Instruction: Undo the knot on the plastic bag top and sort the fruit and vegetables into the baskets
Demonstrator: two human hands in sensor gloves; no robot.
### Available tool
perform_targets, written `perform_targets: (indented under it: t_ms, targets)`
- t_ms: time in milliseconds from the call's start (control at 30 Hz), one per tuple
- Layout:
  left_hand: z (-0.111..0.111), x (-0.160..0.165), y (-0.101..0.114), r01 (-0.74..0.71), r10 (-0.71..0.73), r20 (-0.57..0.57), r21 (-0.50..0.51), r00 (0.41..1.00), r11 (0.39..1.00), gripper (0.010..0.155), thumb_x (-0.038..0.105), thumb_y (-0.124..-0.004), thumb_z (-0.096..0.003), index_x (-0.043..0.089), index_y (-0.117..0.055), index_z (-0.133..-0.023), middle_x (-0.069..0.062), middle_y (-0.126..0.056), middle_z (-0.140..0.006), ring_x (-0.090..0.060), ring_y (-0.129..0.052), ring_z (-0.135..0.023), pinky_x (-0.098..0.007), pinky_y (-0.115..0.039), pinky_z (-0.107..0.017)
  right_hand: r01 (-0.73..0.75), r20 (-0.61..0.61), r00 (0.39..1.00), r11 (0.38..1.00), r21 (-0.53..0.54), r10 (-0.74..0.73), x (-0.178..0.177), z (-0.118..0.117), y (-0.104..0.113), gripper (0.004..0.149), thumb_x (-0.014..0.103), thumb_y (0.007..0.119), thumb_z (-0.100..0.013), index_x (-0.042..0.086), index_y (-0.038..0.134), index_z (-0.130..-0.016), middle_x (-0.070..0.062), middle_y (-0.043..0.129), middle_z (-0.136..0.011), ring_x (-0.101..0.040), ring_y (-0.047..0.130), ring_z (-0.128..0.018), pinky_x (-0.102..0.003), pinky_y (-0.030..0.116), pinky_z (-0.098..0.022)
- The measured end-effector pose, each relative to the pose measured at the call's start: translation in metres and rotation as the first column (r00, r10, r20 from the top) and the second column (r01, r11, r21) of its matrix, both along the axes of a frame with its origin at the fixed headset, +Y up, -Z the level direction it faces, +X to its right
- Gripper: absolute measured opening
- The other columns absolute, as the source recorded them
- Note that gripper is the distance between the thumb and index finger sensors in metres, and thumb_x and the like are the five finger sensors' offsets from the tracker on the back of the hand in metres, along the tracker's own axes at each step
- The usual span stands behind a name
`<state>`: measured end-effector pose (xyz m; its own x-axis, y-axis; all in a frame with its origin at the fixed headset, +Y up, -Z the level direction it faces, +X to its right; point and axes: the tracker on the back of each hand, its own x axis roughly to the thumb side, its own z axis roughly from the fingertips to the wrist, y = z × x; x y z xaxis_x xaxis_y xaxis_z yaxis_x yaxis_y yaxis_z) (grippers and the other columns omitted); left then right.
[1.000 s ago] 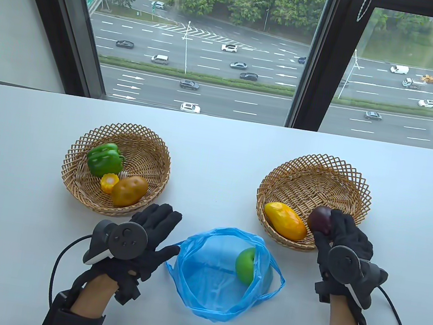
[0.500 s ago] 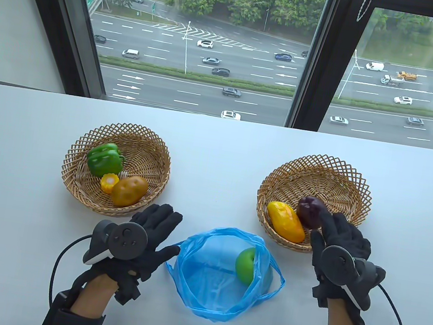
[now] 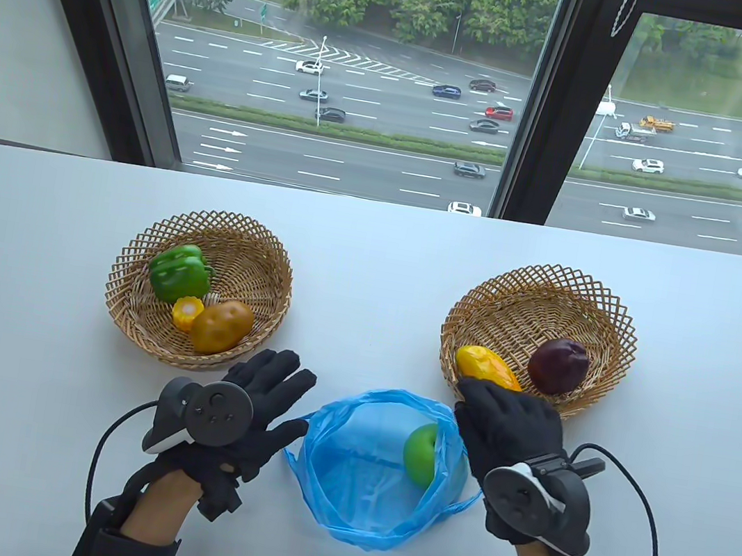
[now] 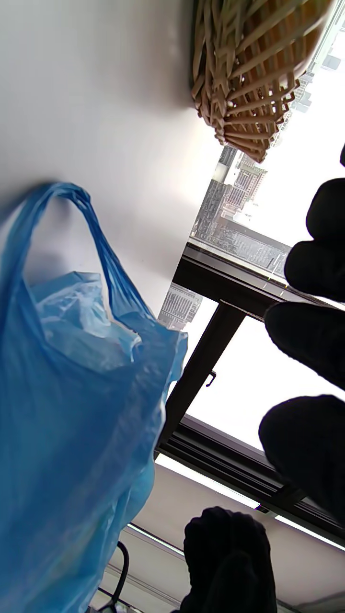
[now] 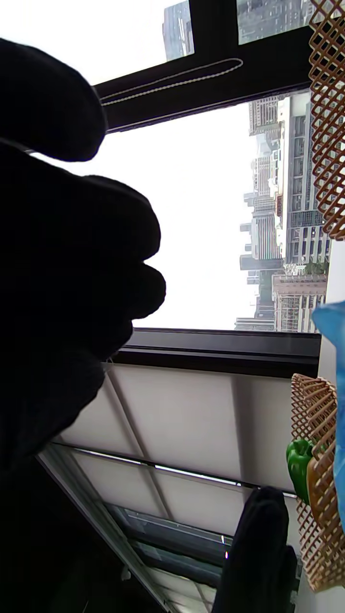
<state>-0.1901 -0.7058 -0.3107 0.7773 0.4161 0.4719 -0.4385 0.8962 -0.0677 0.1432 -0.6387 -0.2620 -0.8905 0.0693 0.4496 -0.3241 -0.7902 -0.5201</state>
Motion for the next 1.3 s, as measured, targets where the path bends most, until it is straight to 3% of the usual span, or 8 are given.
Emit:
perform_targets:
  t_ms: [200, 433, 600, 867, 1133, 1300]
  targets:
    - [0.005, 0.01, 0.001, 0.019, -0.021, 0.035, 0.046, 0.999, 0.999, 0.063, 0.051, -0.075, -0.0485, 0.03, -0.07, -0.108, -0.013, -0.051, -0.122, -0.045, -0.044, -0.109, -0.066, -0.042, -0.073, -0.26, -0.17, 0.954, 0.963, -0.065, 0.246, -0.057, 0.016, -0.016, 0.039, 0.035, 0.085, -0.054, 0.024, 0.086, -0.091, -0.002, 0.099, -0.082, -0.033, 0.093, -0.077, -0.063, 0.074, -0.057]
    - [0.007, 0.025, -0.005, 0.08, -0.083, 0.086, 0.033, 0.993, 0.996, 0.058, 0.051, -0.078, -0.0475, 0.032, -0.079, -0.102, -0.012, -0.05, -0.122, -0.045, -0.042, -0.109, -0.066, -0.041, -0.073, -0.473, -0.181, 0.88, 0.842, -0.257, 0.439, -0.072, 0.001, -0.045, 0.043, 0.029, 0.085, -0.054, 0.026, 0.081, -0.097, -0.003, 0.089, -0.097, -0.038, 0.083, -0.089, -0.069, 0.068, -0.061]
    - [0.008, 0.028, -0.006, 0.088, -0.09, 0.099, 0.028, 0.991, 0.996, 0.057, 0.052, -0.079, -0.0469, 0.033, -0.081, -0.101, -0.012, -0.049, -0.122, -0.045, -0.041, -0.109, -0.066, -0.041, -0.073, -0.474, -0.156, 0.879, 0.791, -0.387, 0.45, -0.057, -0.012, -0.05, 0.053, 0.039, 0.087, -0.053, 0.023, 0.076, -0.102, -0.008, 0.081, -0.105, -0.043, 0.077, -0.093, -0.072, 0.064, -0.062]
    - [0.007, 0.04, -0.019, 0.18, -0.174, 0.137, -0.033, 0.975, 0.983, 0.06, 0.053, -0.082, -0.0456, 0.033, -0.079, -0.102, -0.011, -0.044, -0.123, -0.045, -0.036, -0.109, -0.065, -0.038, -0.074, -0.481, -0.119, 0.867, 0.752, -0.451, 0.483, -0.046, -0.02, -0.054, 0.072, 0.051, 0.09, -0.049, 0.02, 0.067, -0.109, -0.018, 0.069, -0.112, -0.049, 0.071, -0.095, -0.072, 0.063, -0.063]
    - [0.005, 0.041, -0.022, 0.196, -0.183, 0.145, -0.076, 0.972, 0.978, 0.064, 0.055, -0.082, -0.0451, 0.029, -0.078, -0.103, -0.012, -0.045, -0.123, -0.045, -0.037, -0.109, -0.065, -0.039, -0.073, -0.473, -0.101, 0.85, 0.664, -0.579, 0.517, -0.036, -0.028, -0.058, 0.089, 0.056, 0.09, -0.048, 0.017, 0.051, -0.118, -0.023, 0.058, -0.117, -0.053, 0.066, -0.097, -0.073, 0.061, -0.064]
    - [0.006, 0.041, -0.022, 0.198, -0.184, 0.147, -0.088, 0.972, 0.976, 0.063, 0.055, -0.081, -0.0453, 0.029, -0.079, -0.103, -0.012, -0.046, -0.123, -0.045, -0.037, -0.109, -0.065, -0.039, -0.073, -0.507, -0.108, 0.821, 0.631, -0.588, 0.56, -0.038, -0.029, -0.063, 0.099, 0.054, 0.094, -0.045, 0.016, 0.042, -0.12, -0.025, 0.053, -0.118, -0.054, 0.066, -0.097, -0.072, 0.062, -0.064]
